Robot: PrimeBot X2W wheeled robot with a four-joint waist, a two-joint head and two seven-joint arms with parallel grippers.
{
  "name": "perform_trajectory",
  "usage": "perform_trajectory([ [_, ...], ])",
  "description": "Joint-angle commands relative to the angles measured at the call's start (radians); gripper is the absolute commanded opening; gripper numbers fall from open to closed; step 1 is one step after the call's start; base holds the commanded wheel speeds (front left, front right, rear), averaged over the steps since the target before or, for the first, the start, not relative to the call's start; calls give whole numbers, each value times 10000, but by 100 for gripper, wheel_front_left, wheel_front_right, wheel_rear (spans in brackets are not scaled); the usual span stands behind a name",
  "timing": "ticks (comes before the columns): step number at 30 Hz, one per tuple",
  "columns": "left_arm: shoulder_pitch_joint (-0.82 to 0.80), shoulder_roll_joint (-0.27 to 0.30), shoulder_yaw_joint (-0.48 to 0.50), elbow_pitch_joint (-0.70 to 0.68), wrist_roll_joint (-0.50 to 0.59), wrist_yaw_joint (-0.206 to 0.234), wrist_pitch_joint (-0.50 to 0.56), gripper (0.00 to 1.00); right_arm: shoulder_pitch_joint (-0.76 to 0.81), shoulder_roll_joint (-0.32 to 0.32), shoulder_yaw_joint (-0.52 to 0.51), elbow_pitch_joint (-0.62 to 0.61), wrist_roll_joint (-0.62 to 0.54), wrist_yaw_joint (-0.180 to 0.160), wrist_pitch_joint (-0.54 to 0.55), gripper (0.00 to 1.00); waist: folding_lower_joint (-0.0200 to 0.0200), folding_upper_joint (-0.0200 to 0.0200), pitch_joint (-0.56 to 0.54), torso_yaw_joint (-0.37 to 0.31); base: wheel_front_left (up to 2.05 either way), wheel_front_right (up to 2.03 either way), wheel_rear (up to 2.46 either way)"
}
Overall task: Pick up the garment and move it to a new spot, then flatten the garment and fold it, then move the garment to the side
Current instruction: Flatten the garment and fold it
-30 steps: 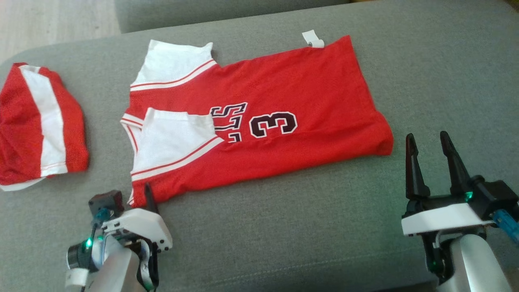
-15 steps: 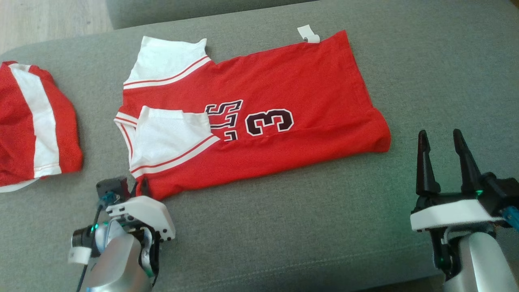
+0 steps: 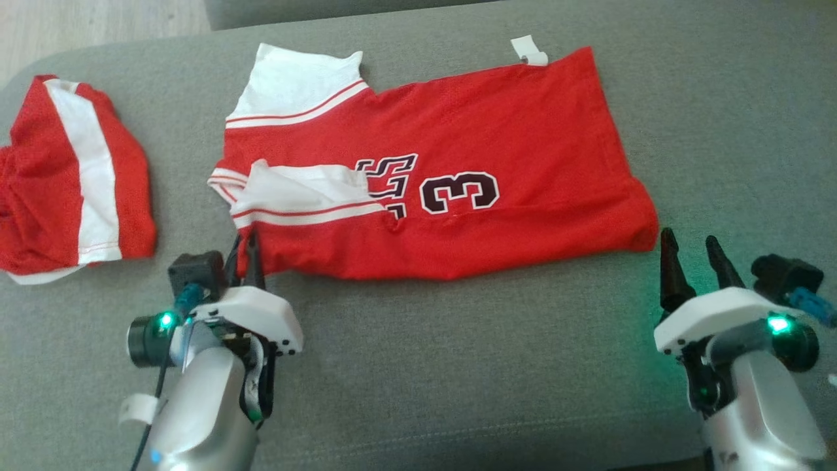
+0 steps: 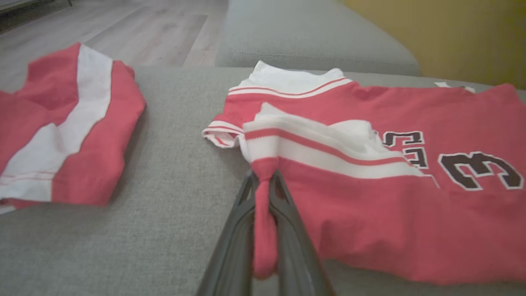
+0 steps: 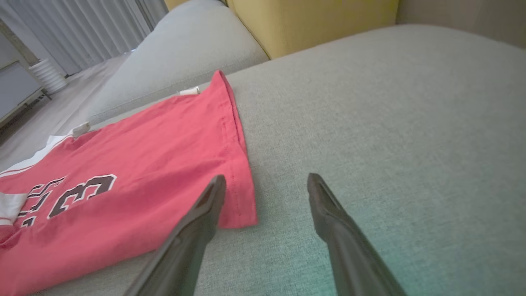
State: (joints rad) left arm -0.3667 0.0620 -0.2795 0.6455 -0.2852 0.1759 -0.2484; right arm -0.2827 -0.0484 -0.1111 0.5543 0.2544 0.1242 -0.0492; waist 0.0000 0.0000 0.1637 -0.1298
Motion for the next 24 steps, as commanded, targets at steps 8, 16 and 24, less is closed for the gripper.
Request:
perform_trajectory([
  [8, 132, 118, -23, -1035, 290, 14, -132, 0, -1646, -19, 411, 2038, 433, 65, -573, 100, 0, 0, 231, 218, 0, 0, 0],
  [16, 300, 233, -18, -1174, 246, 67, -132, 0, -2636, -19, 1069, 4162, 731, 65, -1361, 100, 0, 0, 214, 233, 0, 0, 0],
  [24, 440, 395, 32, -1260, 154, 148, -91, 0, -3252, -19, 1787, 5702, 961, 65, -1852, 0, 0, 0, 92, 177, 0, 0, 0],
])
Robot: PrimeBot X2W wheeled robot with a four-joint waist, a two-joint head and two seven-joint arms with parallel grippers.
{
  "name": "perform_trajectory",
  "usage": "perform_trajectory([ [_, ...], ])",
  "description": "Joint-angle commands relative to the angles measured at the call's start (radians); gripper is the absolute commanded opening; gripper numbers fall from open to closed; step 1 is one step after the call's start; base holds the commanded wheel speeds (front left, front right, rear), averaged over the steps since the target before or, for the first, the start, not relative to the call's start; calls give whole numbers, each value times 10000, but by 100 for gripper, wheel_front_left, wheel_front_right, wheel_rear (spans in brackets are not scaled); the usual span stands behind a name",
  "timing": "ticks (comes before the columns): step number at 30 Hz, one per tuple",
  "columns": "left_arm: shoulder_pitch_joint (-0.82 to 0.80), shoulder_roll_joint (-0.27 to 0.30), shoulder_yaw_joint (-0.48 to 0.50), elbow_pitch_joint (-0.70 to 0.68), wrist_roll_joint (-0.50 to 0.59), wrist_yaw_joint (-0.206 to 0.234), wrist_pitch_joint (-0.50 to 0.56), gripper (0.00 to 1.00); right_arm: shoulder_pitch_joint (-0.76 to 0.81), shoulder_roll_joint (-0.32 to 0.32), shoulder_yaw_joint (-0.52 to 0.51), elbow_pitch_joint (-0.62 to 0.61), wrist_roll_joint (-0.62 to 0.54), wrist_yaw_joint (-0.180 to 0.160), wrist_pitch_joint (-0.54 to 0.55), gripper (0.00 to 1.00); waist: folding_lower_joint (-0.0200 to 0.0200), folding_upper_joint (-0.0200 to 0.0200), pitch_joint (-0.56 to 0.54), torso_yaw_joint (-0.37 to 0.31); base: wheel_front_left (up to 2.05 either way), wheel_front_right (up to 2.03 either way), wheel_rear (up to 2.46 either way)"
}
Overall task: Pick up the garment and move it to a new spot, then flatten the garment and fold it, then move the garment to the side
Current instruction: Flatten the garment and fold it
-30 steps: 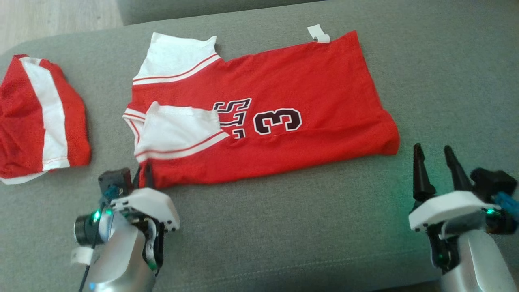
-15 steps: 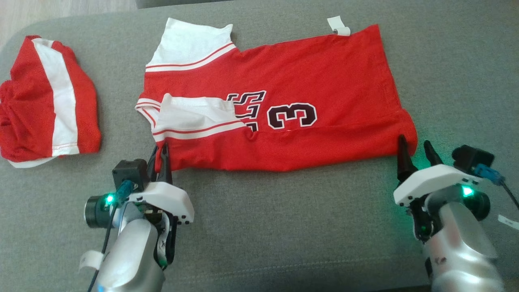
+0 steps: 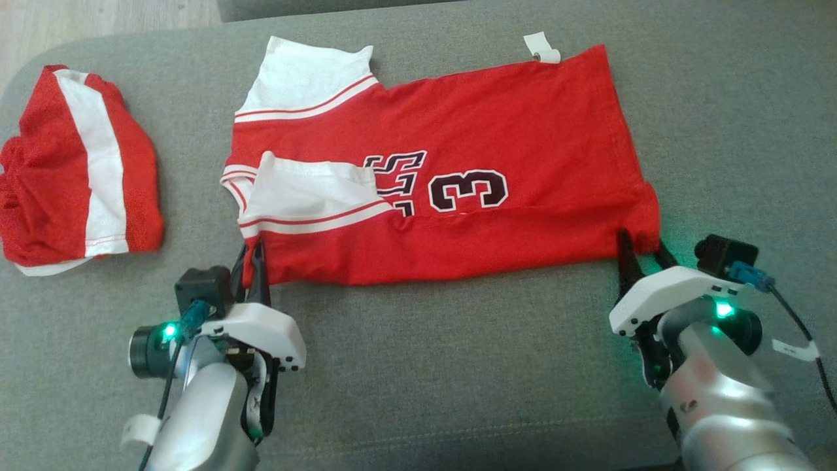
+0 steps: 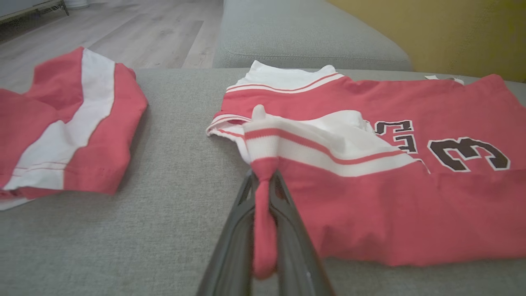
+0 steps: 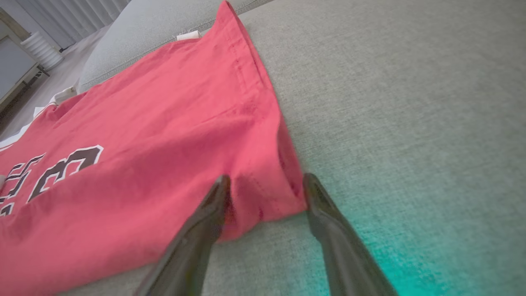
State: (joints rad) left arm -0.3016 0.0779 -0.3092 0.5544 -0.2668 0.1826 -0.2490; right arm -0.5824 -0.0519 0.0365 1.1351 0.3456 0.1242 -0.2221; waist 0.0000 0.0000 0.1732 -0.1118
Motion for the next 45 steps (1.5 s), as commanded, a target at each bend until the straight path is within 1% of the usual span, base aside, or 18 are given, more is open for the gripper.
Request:
perform_trajectory([
  [1, -207, 253, 333, -364, -39, 95, -75, 0, -310, 16, 401, 17, 85, 65, -159, 0, 0, 0, -9, -9, 0, 0, 0],
  [4, -186, 290, 335, -406, -69, 127, -54, 0, -483, 16, 577, 297, 134, 65, -262, 0, 0, 0, -26, -30, 0, 0, 0],
  [7, -152, 299, 314, -402, -96, 156, -29, 0, -626, 16, 567, 536, -136, 65, -341, 0, 0, 0, -92, -37, 0, 0, 0],
  [13, -21, 346, 279, -333, -143, 190, -36, 0, -714, 15, 78, 767, -1118, 65, -389, 0, 0, 0, -371, -26, 0, 0, 0],
  [17, 111, 375, 222, -390, -153, 236, 17, 0, -630, -130, -92, 775, -1746, 65, -379, 0, 0, 0, -612, 17, 0, 0, 0],
  [23, 305, 451, 177, -480, -224, 217, 114, 0, -536, -408, 45, 772, -2034, 65, 161, 0, 0, 0, -899, 77, 0, 0, 0],
  [28, 634, 533, 129, -645, -313, 196, 214, 0, -251, -748, 354, 413, -1898, 65, 827, 0, 0, 0, -1176, 122, 0, 0, 0],
  [33, 1140, 687, -27, -850, -329, 147, 457, 0, 429, -1049, 738, -307, -1481, 65, 1612, 0, 0, 0, -1468, 132, 0, 0, 0],
  [38, 1727, 885, -230, -1343, -281, 166, 832, 0, 1434, -1395, 944, -1502, -953, 65, 2537, 0, 0, 0, -1702, 110, 0, 0, 0],
  [41, 2046, 1019, -362, -1681, -264, 169, 1203, 0, 2146, -1600, 967, -2508, -634, 65, 3207, 0, 0, 0, -1758, 98, 0, 0, 0],
  [42, 2199, 1087, -455, -1852, -258, 173, 1494, 0, 2616, -1727, 891, -3281, -474, 65, 3633, 0, 0, 0, -1768, 90, 0, 0, 0],
  [45, 2296, 1140, -521, -2024, -275, 198, 1756, 0, 3225, -1817, 676, -4471, -393, 65, 4232, 0, 0, 0, -1727, 60, 0, 0, 0],
])
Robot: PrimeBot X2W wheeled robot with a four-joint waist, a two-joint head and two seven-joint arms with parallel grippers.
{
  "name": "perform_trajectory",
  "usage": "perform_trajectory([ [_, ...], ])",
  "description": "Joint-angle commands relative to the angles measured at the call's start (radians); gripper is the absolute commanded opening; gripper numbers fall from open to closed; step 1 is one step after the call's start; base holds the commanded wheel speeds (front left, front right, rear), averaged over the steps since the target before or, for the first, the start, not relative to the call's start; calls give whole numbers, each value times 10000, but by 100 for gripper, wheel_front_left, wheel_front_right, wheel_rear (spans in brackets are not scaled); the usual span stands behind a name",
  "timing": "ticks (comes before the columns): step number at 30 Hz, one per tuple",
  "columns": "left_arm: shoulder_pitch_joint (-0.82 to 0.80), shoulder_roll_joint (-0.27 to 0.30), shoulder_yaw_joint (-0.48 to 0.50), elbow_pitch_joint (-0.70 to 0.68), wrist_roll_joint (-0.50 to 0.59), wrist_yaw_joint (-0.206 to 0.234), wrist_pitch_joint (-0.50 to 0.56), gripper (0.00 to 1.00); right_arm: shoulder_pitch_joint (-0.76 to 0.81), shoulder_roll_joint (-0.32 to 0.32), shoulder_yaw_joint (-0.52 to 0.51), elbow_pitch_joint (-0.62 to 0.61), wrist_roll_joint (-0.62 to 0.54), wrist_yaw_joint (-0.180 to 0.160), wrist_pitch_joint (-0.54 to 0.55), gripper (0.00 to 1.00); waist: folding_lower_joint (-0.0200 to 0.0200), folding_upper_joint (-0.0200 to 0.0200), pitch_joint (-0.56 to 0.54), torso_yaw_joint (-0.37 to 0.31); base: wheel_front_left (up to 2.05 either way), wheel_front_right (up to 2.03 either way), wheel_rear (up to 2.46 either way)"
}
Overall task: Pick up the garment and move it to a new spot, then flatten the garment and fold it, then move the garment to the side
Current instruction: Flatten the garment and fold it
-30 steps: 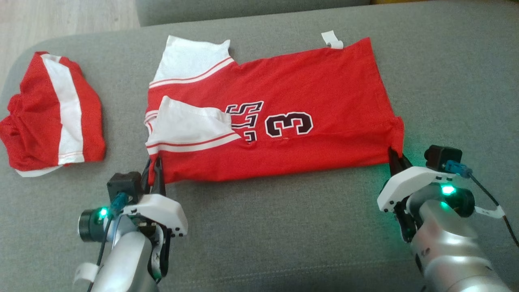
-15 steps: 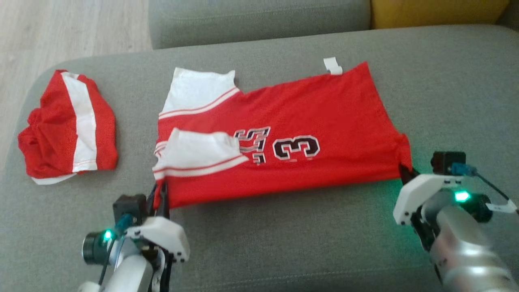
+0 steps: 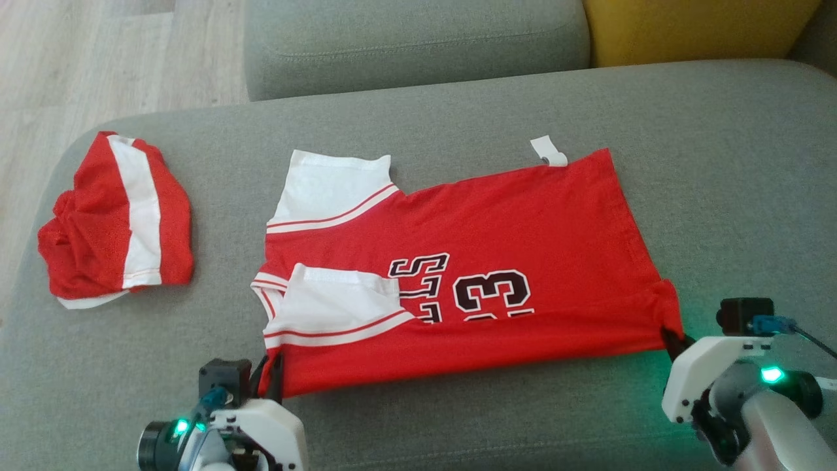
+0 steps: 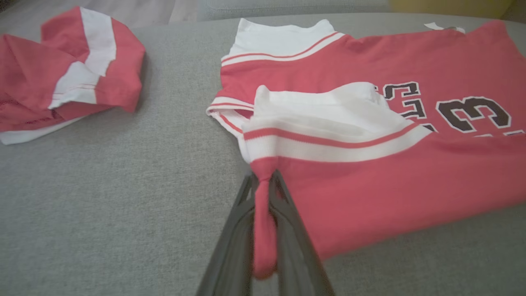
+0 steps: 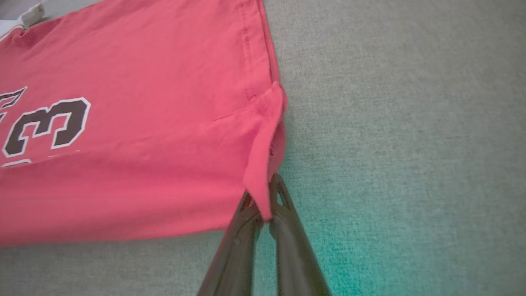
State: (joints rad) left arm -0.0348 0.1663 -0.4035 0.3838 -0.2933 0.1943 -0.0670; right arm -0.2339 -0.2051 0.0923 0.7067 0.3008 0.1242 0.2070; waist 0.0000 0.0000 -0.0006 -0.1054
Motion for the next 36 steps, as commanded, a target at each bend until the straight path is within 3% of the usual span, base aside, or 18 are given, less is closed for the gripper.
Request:
perform_trajectory([
  [1, -368, 259, 401, -336, -27, 74, 12, 0, -97, -256, 14, -584, 79, 65, 97, 0, 0, 0, 30, -17, 0, 0, 0],
  [2, -380, 255, 385, -350, -42, 72, 62, 0, 48, -220, -121, -967, 69, 65, 230, 0, 0, 0, 52, -28, 0, 0, 0],
  [3, -401, 256, 355, -338, -45, 64, 132, 0, 181, -190, -238, -1355, -12, 65, 331, 91, 0, 0, 76, -39, 0, 0, 0],
  [4, -438, 261, 329, -328, -25, 75, 162, 36, 303, -138, -386, -1718, -95, 65, 425, 100, 0, 0, 101, -50, 0, 0, 0],
  [5, -491, 258, 334, -333, 8, 129, 118, 96, 414, -63, -500, -2080, -167, 65, 511, 100, 0, 0, 127, -59, 0, 0, 0],
  [6, -539, 245, 350, -334, 23, 182, 65, 100, 514, 13, -623, -2432, -229, 65, 579, 100, 0, 0, 155, -70, 0, 0, 0],
  [13, -1138, 116, 961, -858, -106, 584, -1217, 100, 561, 699, -1574, -4572, -650, 65, -77, 100, 0, 0, 470, -121, 0, 0, 0],
  [19, -1850, 143, 1302, -1510, -121, 472, -1772, 100, 195, 941, -1516, -5188, -936, 65, -1029, 100, 0, 0, 754, -191, 0, 0, 0],
  [23, -2741, 353, 1073, -1391, -7, -24, -1597, 100, -319, 1056, -1372, -5201, -1234, 65, -1640, 100, 0, 0, 1135, -247, 0, 0, 0],
  [27, -4099, 605, 744, -722, 71, -646, -712, 100, -1021, 1126, -1207, -4960, -1467, 65, -1860, 100, 0, 0, 1637, -374, 0, 0, 0],
  [36, -8344, 1354, 298, 2249, -204, -2712, 2038, 100, -3186, 981, -266, -4276, -1758, 65, -1968, 100, 0, 0, 3250, -984, 0, 0, 0],
])
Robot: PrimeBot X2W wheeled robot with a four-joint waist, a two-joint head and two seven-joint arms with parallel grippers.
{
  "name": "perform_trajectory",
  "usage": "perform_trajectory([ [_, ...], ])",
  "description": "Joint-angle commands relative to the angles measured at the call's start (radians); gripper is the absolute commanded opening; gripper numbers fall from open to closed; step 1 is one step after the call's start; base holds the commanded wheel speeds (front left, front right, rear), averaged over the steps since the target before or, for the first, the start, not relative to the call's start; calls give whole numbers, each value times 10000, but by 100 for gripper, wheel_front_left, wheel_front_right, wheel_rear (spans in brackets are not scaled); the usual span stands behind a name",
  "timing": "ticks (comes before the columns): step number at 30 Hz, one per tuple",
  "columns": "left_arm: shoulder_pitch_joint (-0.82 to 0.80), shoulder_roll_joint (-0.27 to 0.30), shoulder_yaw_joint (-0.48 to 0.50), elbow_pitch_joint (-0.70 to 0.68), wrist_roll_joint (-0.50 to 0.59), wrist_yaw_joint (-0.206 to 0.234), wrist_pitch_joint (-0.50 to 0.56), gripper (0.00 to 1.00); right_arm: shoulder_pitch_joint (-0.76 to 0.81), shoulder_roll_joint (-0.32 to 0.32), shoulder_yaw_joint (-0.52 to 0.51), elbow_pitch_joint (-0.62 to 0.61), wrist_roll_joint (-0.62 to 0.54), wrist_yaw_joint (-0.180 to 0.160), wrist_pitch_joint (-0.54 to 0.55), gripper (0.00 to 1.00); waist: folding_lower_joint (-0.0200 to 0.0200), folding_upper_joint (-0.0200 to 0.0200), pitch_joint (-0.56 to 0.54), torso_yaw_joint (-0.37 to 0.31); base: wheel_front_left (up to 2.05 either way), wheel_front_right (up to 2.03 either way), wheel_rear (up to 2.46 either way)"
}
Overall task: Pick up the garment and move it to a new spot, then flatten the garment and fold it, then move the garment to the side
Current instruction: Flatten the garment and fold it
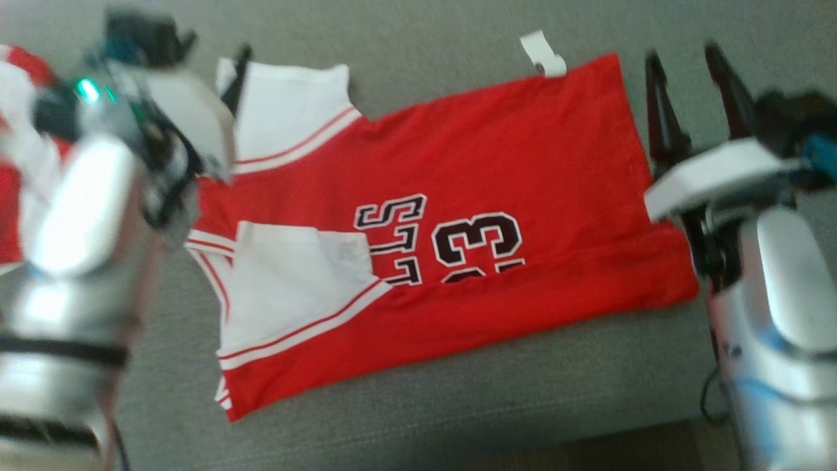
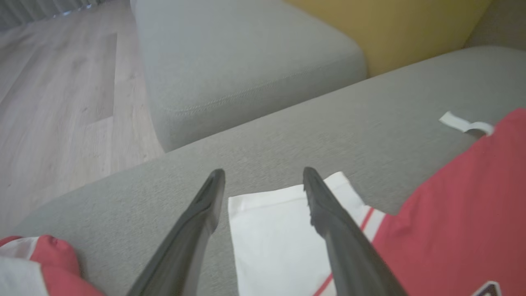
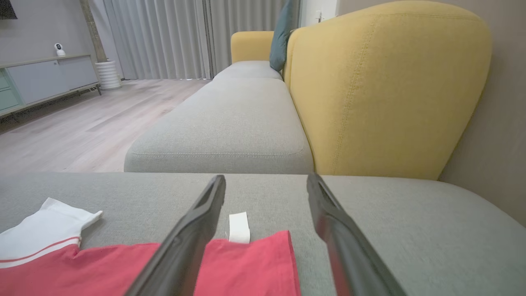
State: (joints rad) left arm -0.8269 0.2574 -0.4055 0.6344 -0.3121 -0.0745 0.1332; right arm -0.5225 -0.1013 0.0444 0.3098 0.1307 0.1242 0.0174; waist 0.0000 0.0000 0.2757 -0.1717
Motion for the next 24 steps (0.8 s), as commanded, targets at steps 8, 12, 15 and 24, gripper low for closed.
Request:
perform_trajectory([
  [8, -2900, 1236, -459, 2216, 10, -525, 1531, 100, -1773, 49, 891, 240, 101, 65, -379, 100, 0, 0, 1473, -978, 0, 0, 0],
  [12, -3386, 1442, -1094, 2943, 194, -554, 1682, 100, -2078, 37, 1039, 471, 147, 65, -526, 100, 0, 0, 1677, -1118, 0, 0, 0],
  [15, -3605, 1518, -1416, 3396, 112, -557, 1659, 100, -2223, 27, 1121, 592, 198, 65, -613, 100, 0, 0, 1780, -1226, 0, 0, 0],
  [24, -3965, 1504, -2046, 4301, -402, -560, 1537, 100, -2354, -91, 1004, 728, 267, 65, -727, 100, 0, 0, 1944, -1338, 0, 0, 0],
])
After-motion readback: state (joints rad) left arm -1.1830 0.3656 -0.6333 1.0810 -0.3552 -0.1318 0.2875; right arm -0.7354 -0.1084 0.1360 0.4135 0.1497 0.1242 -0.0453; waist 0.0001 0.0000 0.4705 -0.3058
